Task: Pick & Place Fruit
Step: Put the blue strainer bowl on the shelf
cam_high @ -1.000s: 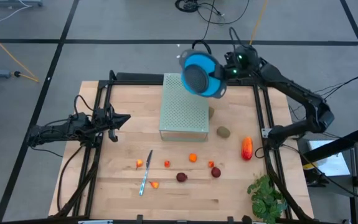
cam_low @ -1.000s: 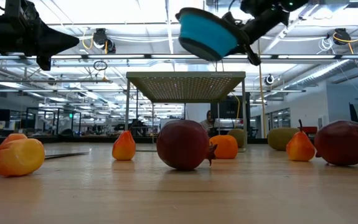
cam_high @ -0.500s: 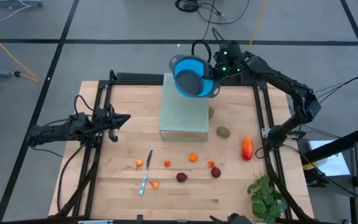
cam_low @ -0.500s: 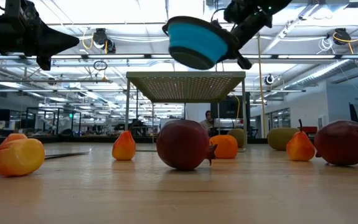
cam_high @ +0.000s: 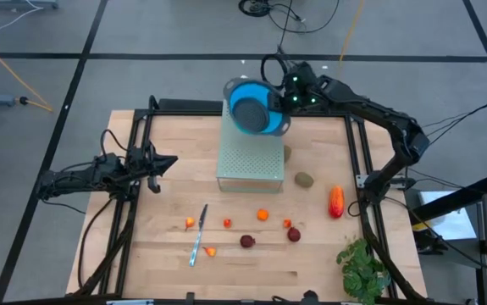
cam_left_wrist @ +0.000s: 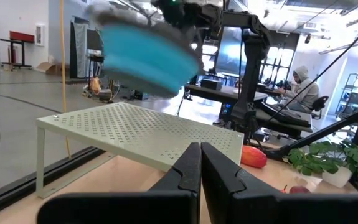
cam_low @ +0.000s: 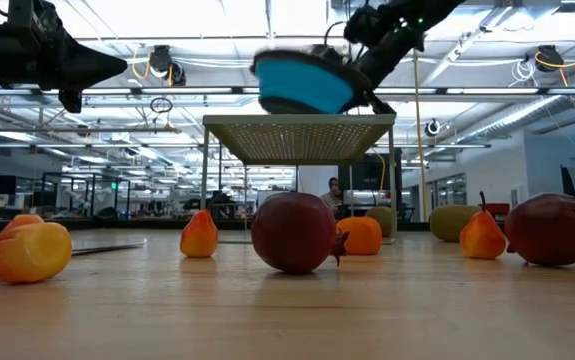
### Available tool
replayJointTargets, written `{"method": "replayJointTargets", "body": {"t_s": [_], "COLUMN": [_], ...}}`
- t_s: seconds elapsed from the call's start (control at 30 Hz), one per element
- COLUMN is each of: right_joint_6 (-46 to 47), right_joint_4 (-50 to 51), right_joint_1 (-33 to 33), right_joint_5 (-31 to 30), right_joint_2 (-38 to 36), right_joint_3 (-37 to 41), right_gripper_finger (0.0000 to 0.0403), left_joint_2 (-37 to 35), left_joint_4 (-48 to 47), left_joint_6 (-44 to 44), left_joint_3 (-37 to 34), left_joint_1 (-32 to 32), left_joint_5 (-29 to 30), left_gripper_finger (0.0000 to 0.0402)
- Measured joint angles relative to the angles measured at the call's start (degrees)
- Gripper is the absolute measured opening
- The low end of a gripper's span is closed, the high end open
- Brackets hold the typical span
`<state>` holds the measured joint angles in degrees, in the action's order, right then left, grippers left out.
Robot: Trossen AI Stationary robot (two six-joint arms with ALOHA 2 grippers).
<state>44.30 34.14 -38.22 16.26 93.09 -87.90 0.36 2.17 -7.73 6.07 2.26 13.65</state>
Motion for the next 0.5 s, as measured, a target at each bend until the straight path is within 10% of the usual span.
{"method": "replayJointTargets", "body": {"t_s": [0.5], "right_joint_6": [-1.8], "right_joint_4": [-1.9], "right_joint_1": [0.1], "right_joint_5": [-0.1], "right_joint_2": [2.6], "right_joint_3": [0.0], "right_gripper_finger": [0.0], "left_joint_2": [0.0], "left_joint_4": [1.1], "left_joint_6": [-0.3], "left_joint_3": [0.0], "left_joint_1": [0.0], "left_joint_5": [0.0], "left_gripper_finger": [0.001]}}
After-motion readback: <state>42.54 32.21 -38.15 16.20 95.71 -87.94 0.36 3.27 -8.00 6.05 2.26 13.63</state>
